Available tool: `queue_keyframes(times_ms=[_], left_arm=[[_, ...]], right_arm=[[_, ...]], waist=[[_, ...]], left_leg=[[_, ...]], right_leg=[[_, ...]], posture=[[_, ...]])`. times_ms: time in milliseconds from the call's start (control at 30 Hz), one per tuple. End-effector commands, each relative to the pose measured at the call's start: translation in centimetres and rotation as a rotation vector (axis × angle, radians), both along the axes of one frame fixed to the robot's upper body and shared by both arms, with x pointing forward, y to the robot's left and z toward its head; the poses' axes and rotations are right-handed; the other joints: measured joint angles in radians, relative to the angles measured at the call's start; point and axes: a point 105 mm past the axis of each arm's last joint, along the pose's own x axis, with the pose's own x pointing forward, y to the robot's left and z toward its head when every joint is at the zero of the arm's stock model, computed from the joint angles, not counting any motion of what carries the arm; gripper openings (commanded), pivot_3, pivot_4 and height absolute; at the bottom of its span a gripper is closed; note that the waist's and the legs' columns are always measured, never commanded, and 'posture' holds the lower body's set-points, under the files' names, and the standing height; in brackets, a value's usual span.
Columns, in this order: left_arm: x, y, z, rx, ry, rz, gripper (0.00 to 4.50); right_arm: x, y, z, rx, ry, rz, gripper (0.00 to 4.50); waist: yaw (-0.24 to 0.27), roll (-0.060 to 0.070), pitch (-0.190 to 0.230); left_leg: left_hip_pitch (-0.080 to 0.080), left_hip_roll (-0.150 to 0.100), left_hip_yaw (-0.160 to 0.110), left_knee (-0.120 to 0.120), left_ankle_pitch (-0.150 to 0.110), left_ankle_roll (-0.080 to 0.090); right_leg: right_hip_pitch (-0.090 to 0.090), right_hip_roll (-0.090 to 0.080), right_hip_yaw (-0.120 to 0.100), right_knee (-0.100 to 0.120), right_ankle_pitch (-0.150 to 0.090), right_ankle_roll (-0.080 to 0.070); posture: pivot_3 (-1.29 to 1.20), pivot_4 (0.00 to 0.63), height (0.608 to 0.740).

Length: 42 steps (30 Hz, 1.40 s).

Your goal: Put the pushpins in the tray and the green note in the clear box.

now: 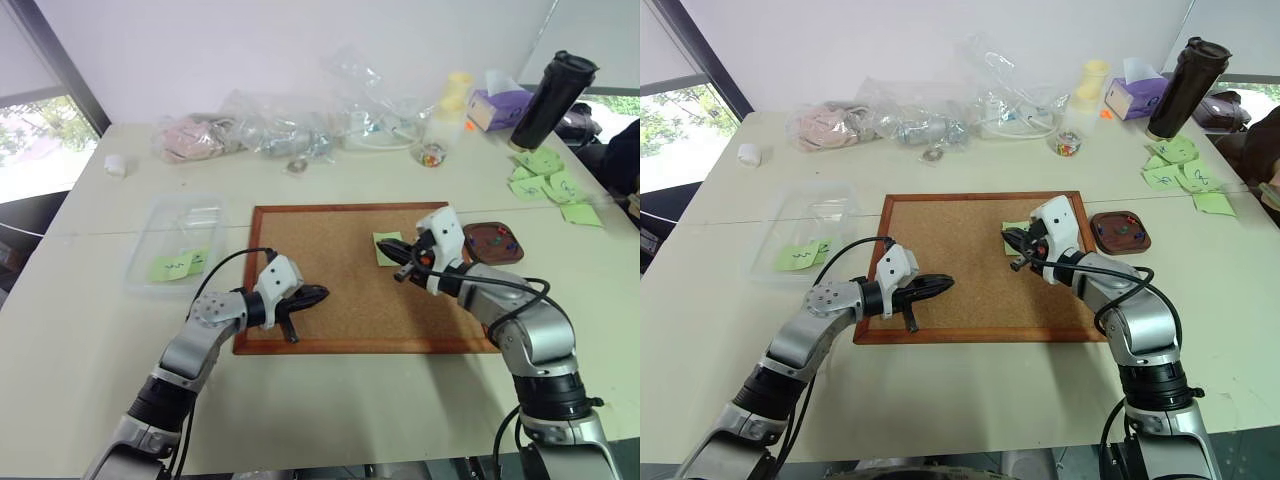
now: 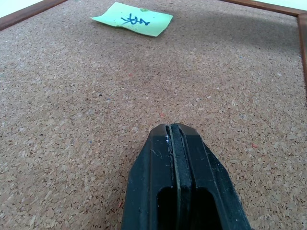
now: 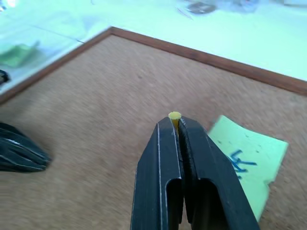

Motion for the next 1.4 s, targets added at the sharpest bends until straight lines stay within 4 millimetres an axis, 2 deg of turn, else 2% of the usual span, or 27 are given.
queue_keyframes(times_ms=[33,200,233,300,433,567,667,733,933,1267,1400], left_arm=[[-0.3,0.6,-2.2,0.047,0.071,0.019,0.00],[-0.3,0.6,-2.2,0.045,0.070,0.019,0.00],[-0.3,0.6,-2.2,0.045,0.070,0.019,0.00],[-0.4,0.6,-2.3,0.047,0.070,0.019,0.00],[-0.4,0.6,-2.3,0.048,0.072,0.015,0.00],[-0.4,0.6,-2.3,0.048,0.075,0.010,0.00],[-0.5,0.6,-2.4,0.049,0.076,0.005,0.00],[-0.5,0.5,-2.4,0.049,0.077,0.003,0.00],[-0.5,0.5,-2.3,0.049,0.074,0.003,0.00],[-0.7,0.7,-2.3,0.053,0.075,0.007,0.00],[-0.7,0.6,-2.3,0.051,0.075,0.005,0.00]], right_arm=[[-0.4,-0.2,2.2,0.010,-0.069,0.020,0.04],[-0.3,-0.9,2.4,0.011,-0.077,-0.007,0.04],[0.1,-2.0,2.6,0.009,-0.087,-0.048,0.04],[1.1,-5.8,3.2,0.019,-0.098,-0.193,0.04],[1.7,-11.8,3.1,0.014,-0.090,-0.387,0.04],[1.6,-15.5,2.3,-0.028,-0.070,-0.494,0.04],[1.5,-17.0,1.7,-0.049,-0.054,-0.540,0.04],[1.5,-17.7,0.9,-0.063,-0.035,-0.556,0.04],[1.5,-17.6,-0.6,-0.050,0.001,-0.557,0.04],[1.3,-17.4,-1.4,-0.048,0.024,-0.552,0.04],[1.4,-18.1,-1.5,-0.065,0.011,-0.592,0.04]], waist=[[0.000,0.000,0.000],[0.000,0.000,0.000],[0.001,0.000,0.000],[0.004,0.000,0.000],[0.006,0.000,0.000],[0.003,0.000,0.000],[0.004,0.000,0.000],[0.004,0.000,0.000],[0.004,0.000,0.000],[0.004,0.000,0.000],[0.004,0.000,0.000]], left_leg=[[0.000,0.000,0.000,0.000,0.000,0.000],[0.000,0.000,0.000,0.000,0.000,0.000],[0.000,0.000,0.000,0.000,0.000,0.000],[0.000,0.000,0.000,0.000,0.000,0.000],[0.000,-0.001,0.000,0.000,0.000,0.000],[0.001,0.000,0.000,0.000,0.000,0.000],[0.001,0.000,0.000,0.000,0.000,0.000],[0.001,0.000,0.000,0.000,0.000,0.000],[0.001,0.000,0.001,0.000,0.000,0.000],[0.001,0.000,0.000,0.000,0.000,0.000],[0.001,0.000,0.000,0.000,0.000,0.000]], right_leg=[[0.000,0.000,0.000,0.000,0.000,0.000],[0.000,0.000,0.000,0.000,0.000,0.000],[0.000,0.000,0.000,0.000,0.000,0.000],[0.000,0.000,0.000,0.000,0.000,0.000],[0.000,0.000,0.000,0.000,0.000,0.000],[0.001,0.000,0.000,0.000,0.000,0.000],[0.001,0.000,0.000,0.000,0.000,0.000],[0.001,0.000,0.000,0.000,0.000,0.000],[0.001,0.000,0.000,0.000,0.000,0.000],[0.001,0.000,0.000,0.000,0.000,0.000],[0.001,0.000,0.000,0.000,0.000,0.000]], posture=[[0.00,0.150,0.740],[0.00,0.150,0.740],[0.00,0.150,0.740],[0.00,0.150,0.740],[0.00,0.150,0.740],[0.00,0.150,0.740],[0.00,0.150,0.740],[0.00,0.150,0.740],[0.00,0.150,0.740],[0.00,0.150,0.740],[0.00,0.150,0.740]])
